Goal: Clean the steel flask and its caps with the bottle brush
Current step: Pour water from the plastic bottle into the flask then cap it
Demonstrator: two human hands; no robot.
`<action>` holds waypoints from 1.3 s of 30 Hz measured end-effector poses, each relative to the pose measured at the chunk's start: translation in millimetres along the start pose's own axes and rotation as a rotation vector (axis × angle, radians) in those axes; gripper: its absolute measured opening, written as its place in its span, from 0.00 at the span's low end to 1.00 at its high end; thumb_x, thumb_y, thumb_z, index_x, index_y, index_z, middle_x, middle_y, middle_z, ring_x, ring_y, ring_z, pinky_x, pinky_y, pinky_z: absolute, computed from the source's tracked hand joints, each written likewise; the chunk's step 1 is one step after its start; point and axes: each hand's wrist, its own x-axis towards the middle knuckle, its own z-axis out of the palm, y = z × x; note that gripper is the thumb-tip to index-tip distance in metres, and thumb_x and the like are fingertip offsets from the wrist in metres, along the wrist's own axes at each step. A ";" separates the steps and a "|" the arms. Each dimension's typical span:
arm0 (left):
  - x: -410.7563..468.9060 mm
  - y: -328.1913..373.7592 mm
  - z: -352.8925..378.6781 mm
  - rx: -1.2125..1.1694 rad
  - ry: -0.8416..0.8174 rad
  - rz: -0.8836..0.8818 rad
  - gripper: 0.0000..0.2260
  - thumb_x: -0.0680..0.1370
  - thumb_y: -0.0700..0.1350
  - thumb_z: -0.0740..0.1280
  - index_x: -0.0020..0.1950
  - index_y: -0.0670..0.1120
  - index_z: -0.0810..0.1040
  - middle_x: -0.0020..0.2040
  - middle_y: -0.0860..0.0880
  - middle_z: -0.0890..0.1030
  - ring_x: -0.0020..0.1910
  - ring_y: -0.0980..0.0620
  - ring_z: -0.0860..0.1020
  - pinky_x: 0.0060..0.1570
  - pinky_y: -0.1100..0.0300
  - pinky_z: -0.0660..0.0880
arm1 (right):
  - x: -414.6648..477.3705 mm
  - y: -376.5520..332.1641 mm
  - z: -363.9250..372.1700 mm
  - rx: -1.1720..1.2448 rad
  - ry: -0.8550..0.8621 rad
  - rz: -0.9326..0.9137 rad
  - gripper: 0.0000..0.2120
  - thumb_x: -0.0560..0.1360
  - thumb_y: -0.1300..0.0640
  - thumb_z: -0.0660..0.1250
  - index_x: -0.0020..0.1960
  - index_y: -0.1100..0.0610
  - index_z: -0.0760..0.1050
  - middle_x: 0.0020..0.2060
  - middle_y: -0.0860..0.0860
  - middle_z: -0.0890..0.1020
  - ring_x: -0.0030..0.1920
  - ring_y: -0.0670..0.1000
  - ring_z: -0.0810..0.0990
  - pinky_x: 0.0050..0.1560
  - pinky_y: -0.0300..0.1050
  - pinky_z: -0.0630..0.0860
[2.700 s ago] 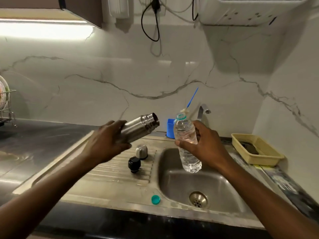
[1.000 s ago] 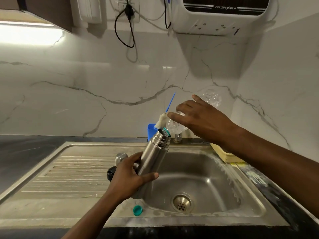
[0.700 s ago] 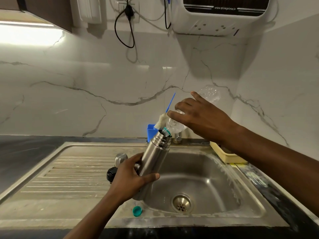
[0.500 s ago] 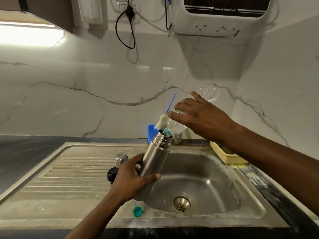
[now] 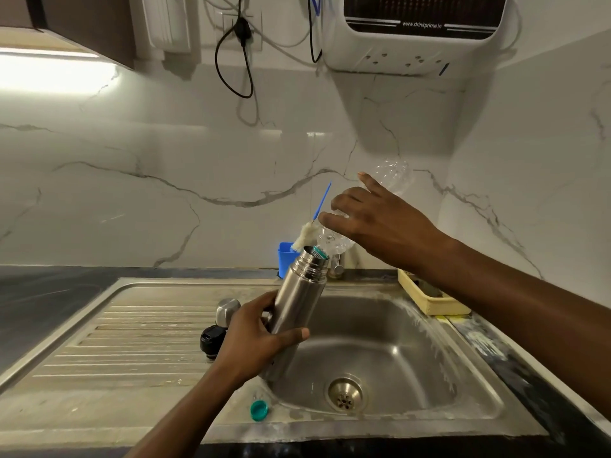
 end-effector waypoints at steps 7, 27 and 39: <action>5.6 -0.5 5.1 -0.003 0.004 0.002 0.34 0.67 0.57 0.83 0.70 0.62 0.73 0.58 0.64 0.80 0.55 0.60 0.81 0.49 0.63 0.80 | -1.4 4.3 -0.2 -0.007 -0.011 0.005 0.35 0.68 0.65 0.81 0.72 0.54 0.73 0.64 0.60 0.80 0.63 0.61 0.81 0.75 0.67 0.64; 19.1 -10.9 26.7 -0.049 0.026 -0.013 0.29 0.67 0.53 0.84 0.61 0.69 0.73 0.56 0.65 0.81 0.55 0.60 0.81 0.53 0.59 0.79 | -8.3 15.2 14.5 0.006 -0.002 0.036 0.31 0.70 0.71 0.75 0.70 0.56 0.74 0.62 0.61 0.80 0.62 0.61 0.80 0.76 0.68 0.62; 28.4 -8.5 36.1 -0.047 -0.004 -0.013 0.32 0.68 0.54 0.84 0.65 0.67 0.71 0.56 0.67 0.79 0.54 0.63 0.79 0.51 0.63 0.77 | -9.2 19.1 24.9 0.003 0.004 0.044 0.32 0.67 0.69 0.80 0.69 0.56 0.77 0.61 0.61 0.81 0.62 0.61 0.81 0.75 0.68 0.63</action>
